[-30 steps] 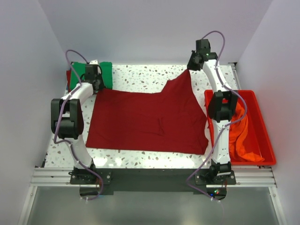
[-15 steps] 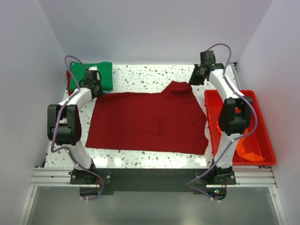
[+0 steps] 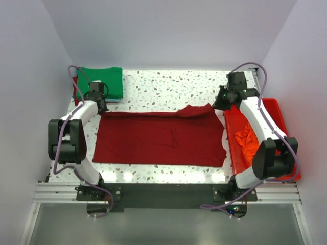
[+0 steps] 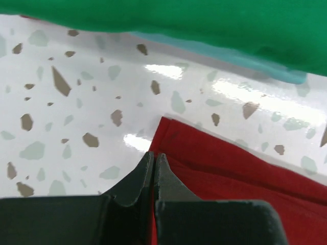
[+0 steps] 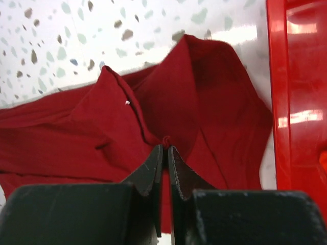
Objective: Fold and stack the t-shirts
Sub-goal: Fold the tshirt
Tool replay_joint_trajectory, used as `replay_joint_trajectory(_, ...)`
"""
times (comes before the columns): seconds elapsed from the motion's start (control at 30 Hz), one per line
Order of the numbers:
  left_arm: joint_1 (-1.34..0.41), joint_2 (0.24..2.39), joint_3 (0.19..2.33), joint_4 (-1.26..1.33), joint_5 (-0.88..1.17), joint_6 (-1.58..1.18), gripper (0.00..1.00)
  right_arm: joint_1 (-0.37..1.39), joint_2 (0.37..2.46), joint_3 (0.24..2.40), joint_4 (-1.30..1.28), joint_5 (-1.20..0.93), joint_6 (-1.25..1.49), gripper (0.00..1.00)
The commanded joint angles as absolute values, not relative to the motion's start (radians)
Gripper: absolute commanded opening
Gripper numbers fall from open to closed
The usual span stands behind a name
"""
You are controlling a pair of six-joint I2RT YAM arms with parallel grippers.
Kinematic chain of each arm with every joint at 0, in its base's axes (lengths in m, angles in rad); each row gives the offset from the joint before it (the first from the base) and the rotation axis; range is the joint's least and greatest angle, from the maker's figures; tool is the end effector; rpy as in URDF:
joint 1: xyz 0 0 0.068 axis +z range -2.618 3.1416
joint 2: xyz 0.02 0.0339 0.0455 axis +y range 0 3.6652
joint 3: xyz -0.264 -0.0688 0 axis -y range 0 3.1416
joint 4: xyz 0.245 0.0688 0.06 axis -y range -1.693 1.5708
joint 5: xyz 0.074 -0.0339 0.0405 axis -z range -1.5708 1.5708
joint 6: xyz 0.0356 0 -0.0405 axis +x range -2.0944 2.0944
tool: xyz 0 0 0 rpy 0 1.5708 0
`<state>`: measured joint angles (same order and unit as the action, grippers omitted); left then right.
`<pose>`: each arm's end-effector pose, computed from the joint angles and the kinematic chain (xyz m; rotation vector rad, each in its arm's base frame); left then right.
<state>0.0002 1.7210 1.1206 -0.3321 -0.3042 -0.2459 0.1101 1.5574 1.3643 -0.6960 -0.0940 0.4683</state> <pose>0.3599 0.0107 0.1989 -0.4256 2.4264 0.2747 0.3350 0.0404 0.3044 0.4027 2.4574 0.3641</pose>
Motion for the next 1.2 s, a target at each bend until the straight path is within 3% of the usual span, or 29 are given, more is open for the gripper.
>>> replay_joint_trajectory(0.0,0.029,1.645,1.106,-0.347,-0.383,-0.229,0.0,0.107,1.441,1.286,-0.724,-0.098,0.466,0.0)
replay_joint_trajectory(0.4,0.037,1.513,1.016,-0.357,-0.356,-0.219,0.0,0.107,1.235,1.124,-0.808,-0.094,0.459,0.0)
replay_joint_trajectory(0.97,0.037,1.417,0.865,-0.456,-0.39,-0.212,0.0,0.117,1.178,0.917,-0.822,-0.086,0.443,0.0)
replay_joint_trajectory(1.03,0.035,1.413,0.87,-0.482,-0.402,-0.224,0.04,0.124,1.174,0.901,-0.825,-0.086,0.446,0.0)
replay_joint_trajectory(1.1,0.035,1.401,0.871,-0.508,-0.411,-0.233,0.27,0.141,1.167,0.891,-0.833,-0.083,0.454,0.0)
replay_joint_trajectory(1.17,0.037,1.381,0.874,-0.52,-0.422,-0.241,0.35,0.155,1.166,0.885,-0.844,-0.077,0.463,0.0)
